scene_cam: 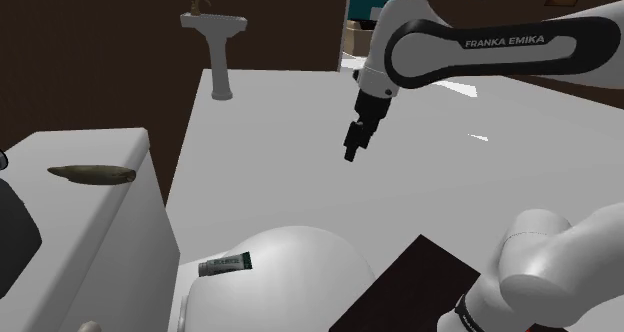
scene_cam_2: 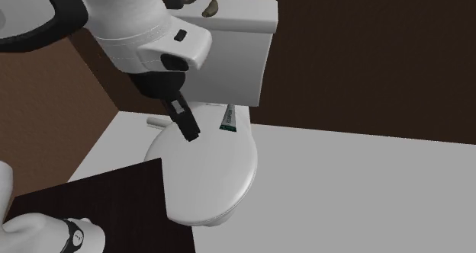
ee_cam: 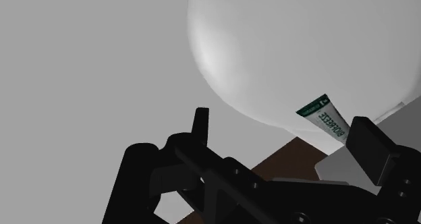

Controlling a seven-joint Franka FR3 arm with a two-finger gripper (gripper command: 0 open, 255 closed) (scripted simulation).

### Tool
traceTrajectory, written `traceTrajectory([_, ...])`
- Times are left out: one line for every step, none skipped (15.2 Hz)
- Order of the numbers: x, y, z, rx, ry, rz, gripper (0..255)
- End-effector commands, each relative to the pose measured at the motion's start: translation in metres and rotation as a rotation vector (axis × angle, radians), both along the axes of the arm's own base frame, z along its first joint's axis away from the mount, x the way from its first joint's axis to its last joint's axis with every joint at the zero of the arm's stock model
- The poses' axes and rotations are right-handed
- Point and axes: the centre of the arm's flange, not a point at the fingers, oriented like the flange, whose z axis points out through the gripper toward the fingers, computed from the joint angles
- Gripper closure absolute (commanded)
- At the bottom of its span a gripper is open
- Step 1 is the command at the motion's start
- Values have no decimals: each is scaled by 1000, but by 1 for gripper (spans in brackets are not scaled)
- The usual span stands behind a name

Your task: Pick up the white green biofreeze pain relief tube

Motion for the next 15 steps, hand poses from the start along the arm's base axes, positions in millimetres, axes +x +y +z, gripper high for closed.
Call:
traceTrajectory([14,9,-21,6,-3,52,0])
traceTrajectory([22,13,-31,9,-4,77,0])
traceTrajectory([30,18,-40,12,-5,102,0])
traceTrajectory([37,23,-50,15,-5,127,0])
traceTrajectory([45,28,-59,19,-6,152,0])
traceTrajectory([52,33,-69,22,-6,177,0])
traceTrajectory([59,38,-78,25,-7,202,0])
traceTrajectory([66,44,-88,28,-8,227,0])
traceTrajectory([73,50,-97,31,-8,252,0])
traceTrajectory([80,56,-106,34,-9,277,0])
traceTrajectory([87,62,-116,37,-10,302,0])
traceTrajectory([93,69,-125,40,-10,327,0])
traceTrajectory([100,75,-134,43,-11,352,0])
traceTrajectory([106,82,-144,46,-12,377,0])
traceTrajectory([112,89,-153,49,-12,402,0])
